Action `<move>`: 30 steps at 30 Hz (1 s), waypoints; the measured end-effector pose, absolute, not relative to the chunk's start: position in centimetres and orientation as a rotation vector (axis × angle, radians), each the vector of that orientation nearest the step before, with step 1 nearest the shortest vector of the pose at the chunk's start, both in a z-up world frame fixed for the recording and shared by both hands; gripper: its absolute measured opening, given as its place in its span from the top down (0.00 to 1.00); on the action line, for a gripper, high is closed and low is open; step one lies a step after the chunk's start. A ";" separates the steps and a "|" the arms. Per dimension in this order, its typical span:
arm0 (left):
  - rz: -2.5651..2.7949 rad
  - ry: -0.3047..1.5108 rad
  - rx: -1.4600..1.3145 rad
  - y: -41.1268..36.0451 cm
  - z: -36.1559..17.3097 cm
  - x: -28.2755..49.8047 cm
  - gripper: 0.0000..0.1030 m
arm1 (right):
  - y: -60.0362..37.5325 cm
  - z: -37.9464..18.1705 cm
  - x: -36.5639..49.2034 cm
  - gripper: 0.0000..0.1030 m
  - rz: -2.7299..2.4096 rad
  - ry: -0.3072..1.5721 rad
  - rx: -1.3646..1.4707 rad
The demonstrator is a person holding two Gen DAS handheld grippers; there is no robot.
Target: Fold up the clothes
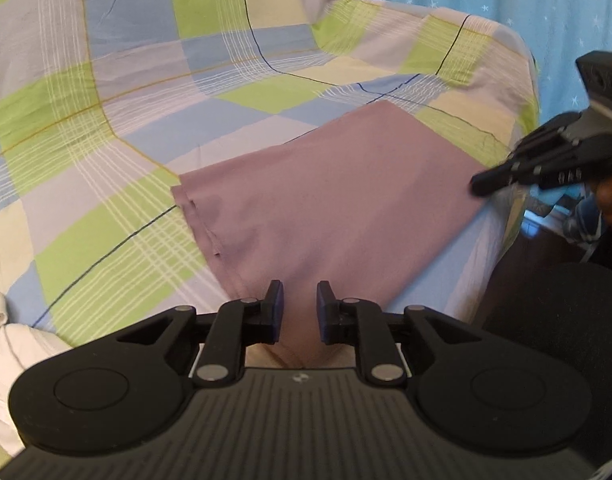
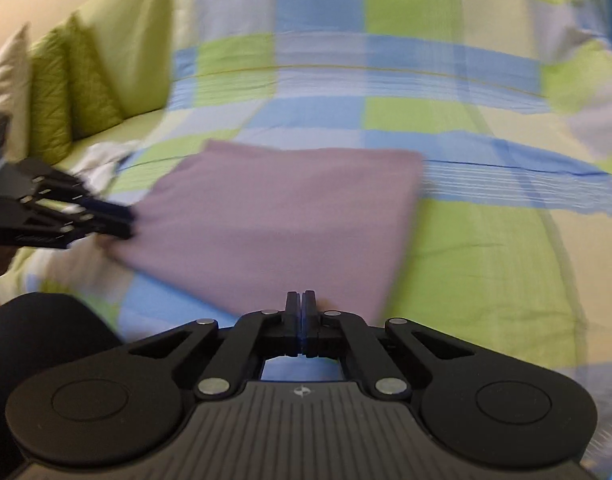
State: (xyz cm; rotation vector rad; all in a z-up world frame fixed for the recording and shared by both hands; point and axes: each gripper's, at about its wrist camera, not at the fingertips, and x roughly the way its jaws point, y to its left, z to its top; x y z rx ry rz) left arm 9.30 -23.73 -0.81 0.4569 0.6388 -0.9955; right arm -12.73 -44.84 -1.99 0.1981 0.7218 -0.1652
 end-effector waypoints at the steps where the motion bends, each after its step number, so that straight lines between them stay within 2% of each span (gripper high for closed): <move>1: -0.988 0.636 0.460 -23.4 -0.8 9.4 0.86 | -45.5 -1.9 -13.5 1.00 -0.229 0.722 0.198; 3: -0.973 0.632 0.459 -22.7 -0.6 9.6 0.86 | -45.6 -1.9 -13.8 1.00 -0.243 0.713 0.198; 5: -0.973 0.631 0.451 -22.5 -0.6 9.6 0.85 | -45.3 -2.0 -13.8 0.88 -0.225 0.702 0.198; 6: -0.974 0.631 0.447 -22.5 -0.6 9.6 0.85 | -45.2 -2.0 -13.8 0.87 -0.216 0.696 0.198; 7: -0.976 0.631 0.443 -22.5 -0.6 9.5 0.85 | -45.0 -2.0 -13.8 0.73 -0.207 0.691 0.198; 8: -0.980 0.629 0.442 -22.7 -0.7 9.4 0.85 | -44.9 -2.1 -13.8 0.66 -0.198 0.685 0.198; 11: -1.003 0.614 0.423 -23.7 -0.6 8.9 0.84 | -44.4 -2.1 -13.8 0.66 -0.171 0.668 0.197; 13: -1.026 0.602 0.419 -24.7 -0.4 8.5 0.79 | -44.1 -2.2 -13.9 0.66 -0.153 0.657 0.197; 18: -1.074 0.578 0.473 -27.2 -0.7 7.5 0.79 | -43.4 -2.3 -13.9 0.67 -0.108 0.629 0.196; 20: -1.076 0.586 0.484 -27.7 -1.2 7.4 0.79 | -43.0 -2.4 -13.6 0.71 -0.094 0.626 0.192; 22: -1.073 0.596 0.487 -27.8 -1.5 7.6 0.78 | -42.5 -2.7 -13.0 0.76 -0.085 0.658 0.174; 25: -1.068 0.605 0.487 -27.5 -1.5 8.1 0.76 | -41.6 -3.1 -14.3 0.79 -0.049 0.767 0.130; 28: -1.050 0.596 0.495 -26.8 -1.3 8.6 0.76 | -41.3 -4.0 -16.8 0.78 -0.110 0.904 0.083; 30: -1.038 0.588 0.497 -26.2 -1.2 8.7 0.76 | -42.0 -3.9 -18.2 0.77 -0.176 0.910 0.106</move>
